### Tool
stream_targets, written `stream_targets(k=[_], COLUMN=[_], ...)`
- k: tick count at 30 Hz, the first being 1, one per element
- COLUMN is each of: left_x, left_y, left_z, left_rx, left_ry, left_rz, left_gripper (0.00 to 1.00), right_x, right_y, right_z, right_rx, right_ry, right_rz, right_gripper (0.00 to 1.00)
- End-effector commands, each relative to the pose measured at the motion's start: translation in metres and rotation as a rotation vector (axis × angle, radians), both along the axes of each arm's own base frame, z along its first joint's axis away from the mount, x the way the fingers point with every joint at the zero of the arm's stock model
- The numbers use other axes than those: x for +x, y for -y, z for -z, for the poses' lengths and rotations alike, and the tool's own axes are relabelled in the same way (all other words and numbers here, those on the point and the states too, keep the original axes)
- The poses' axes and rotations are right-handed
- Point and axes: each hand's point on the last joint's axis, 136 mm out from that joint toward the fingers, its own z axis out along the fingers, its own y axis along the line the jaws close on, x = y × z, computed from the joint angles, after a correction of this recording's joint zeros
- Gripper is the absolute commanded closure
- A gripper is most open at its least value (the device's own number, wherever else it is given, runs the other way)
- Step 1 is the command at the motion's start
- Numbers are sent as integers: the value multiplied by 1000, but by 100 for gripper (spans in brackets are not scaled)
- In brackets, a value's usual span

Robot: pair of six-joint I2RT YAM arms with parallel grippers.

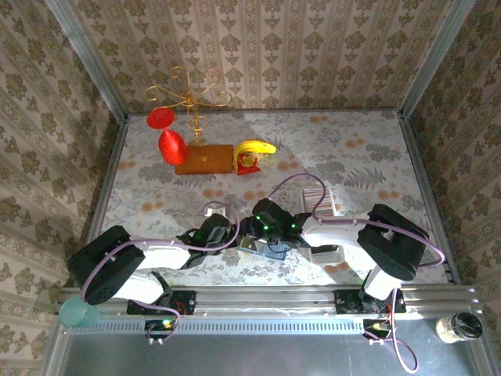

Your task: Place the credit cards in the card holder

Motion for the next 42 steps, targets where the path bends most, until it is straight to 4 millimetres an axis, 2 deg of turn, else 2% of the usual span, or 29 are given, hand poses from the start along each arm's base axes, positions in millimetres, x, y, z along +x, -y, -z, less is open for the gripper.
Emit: stream_targets(k=[1, 9, 14, 18, 23, 25, 28, 29, 33, 37, 39, 42], left_x=[-39, -35, -34, -34, -35, -35, -35, -35, -36, -36, -35, -33], left_y=[-5, -25, -46, -58, -78, -87, -91, -91, -80, -66, -61, -51], left_z=[28, 27, 22, 19, 13, 7, -5, -8, -19, -23, -25, -27], left_rx=[39, 64, 107, 125, 162, 174, 156, 145, 92, 67, 67, 60], left_ry=[-145, -119, -83, -68, -49, -30, 11, 21, 45, 40, 36, 37], left_rz=[77, -12, -73, -105, -167, -191, -185, -181, -127, -81, -68, -40], left_gripper=[92, 90, 83, 82, 82, 81, 78, 77, 70, 65, 65, 65], right_x=[0, 0, 0, 0, 1, 1, 3, 2, -12, -28, -33, -34], right_y=[-12, -30, -41, -48, -68, -69, -45, -32, 23, 62, 75, 85], right_z=[-15, -34, -42, -48, -72, -84, -91, -88, -64, -37, -24, -8], right_rx=[57, 101, 121, 137, 188, 171, 64, 18, -211, -308, -346, -377], right_ry=[20, 51, 61, 68, 104, 132, 185, 186, 139, 82, 50, 20], right_rz=[-5, -28, -43, -51, -100, -126, -102, -84, -50, -20, -8, 2], right_gripper=[44, 43, 44, 43, 42, 42, 40, 40, 39, 37, 37, 35])
